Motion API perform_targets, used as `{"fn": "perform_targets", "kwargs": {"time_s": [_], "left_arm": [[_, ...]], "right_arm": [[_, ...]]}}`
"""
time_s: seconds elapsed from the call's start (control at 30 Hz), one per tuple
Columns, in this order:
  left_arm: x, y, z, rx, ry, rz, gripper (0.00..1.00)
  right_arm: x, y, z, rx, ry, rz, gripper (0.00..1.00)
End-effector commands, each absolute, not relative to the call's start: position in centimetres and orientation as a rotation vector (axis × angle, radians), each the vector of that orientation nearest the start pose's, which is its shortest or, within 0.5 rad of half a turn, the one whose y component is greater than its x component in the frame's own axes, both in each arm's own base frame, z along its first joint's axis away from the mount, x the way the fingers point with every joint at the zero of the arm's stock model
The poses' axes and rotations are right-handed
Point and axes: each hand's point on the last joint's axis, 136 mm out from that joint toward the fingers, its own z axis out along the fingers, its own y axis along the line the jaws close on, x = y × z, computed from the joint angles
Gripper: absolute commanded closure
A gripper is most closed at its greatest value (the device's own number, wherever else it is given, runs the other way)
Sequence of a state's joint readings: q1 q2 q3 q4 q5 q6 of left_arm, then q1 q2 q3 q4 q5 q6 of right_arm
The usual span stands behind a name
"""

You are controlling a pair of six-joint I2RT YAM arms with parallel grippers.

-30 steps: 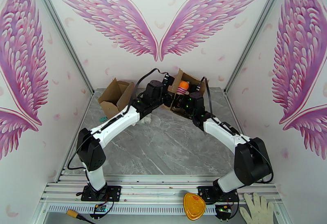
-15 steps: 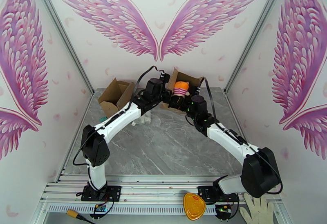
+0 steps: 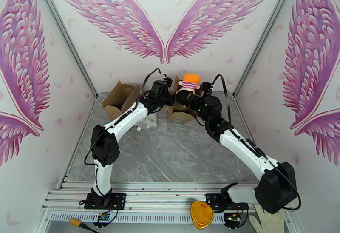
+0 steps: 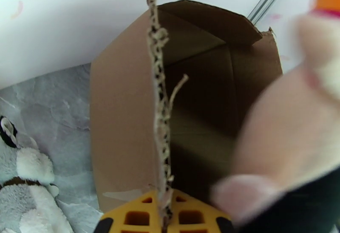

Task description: Unpack the express box

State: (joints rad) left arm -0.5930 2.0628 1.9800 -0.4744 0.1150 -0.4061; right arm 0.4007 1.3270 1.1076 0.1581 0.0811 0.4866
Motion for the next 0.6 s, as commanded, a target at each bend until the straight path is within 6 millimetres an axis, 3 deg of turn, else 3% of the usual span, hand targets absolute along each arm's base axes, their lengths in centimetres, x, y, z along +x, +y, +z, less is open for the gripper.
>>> {"fn": "perform_targets", "kwargs": {"time_s": [0.0,0.1,0.33,0.43,0.57], "left_arm": [[49.3,-35.4,26.2,0.244,2.240,-0.805,1.00],[50.1,-35.0,26.0,0.198,2.273,-0.839,1.00],[51.5,-33.9,24.6,0.068,2.376,-0.923,1.00],[51.7,-33.4,24.2,0.008,2.405,-0.944,1.00],[51.9,-32.9,23.5,-0.040,2.427,-0.959,1.00]], "right_arm": [[40.7,15.2,41.5,0.107,1.574,0.549,1.00],[39.8,13.4,42.7,0.119,1.587,0.491,1.00],[37.6,8.6,42.4,0.159,1.667,0.376,1.00],[37.3,7.0,40.8,0.158,1.753,0.300,1.00],[37.8,5.1,36.6,0.202,1.890,0.232,1.00]]}}
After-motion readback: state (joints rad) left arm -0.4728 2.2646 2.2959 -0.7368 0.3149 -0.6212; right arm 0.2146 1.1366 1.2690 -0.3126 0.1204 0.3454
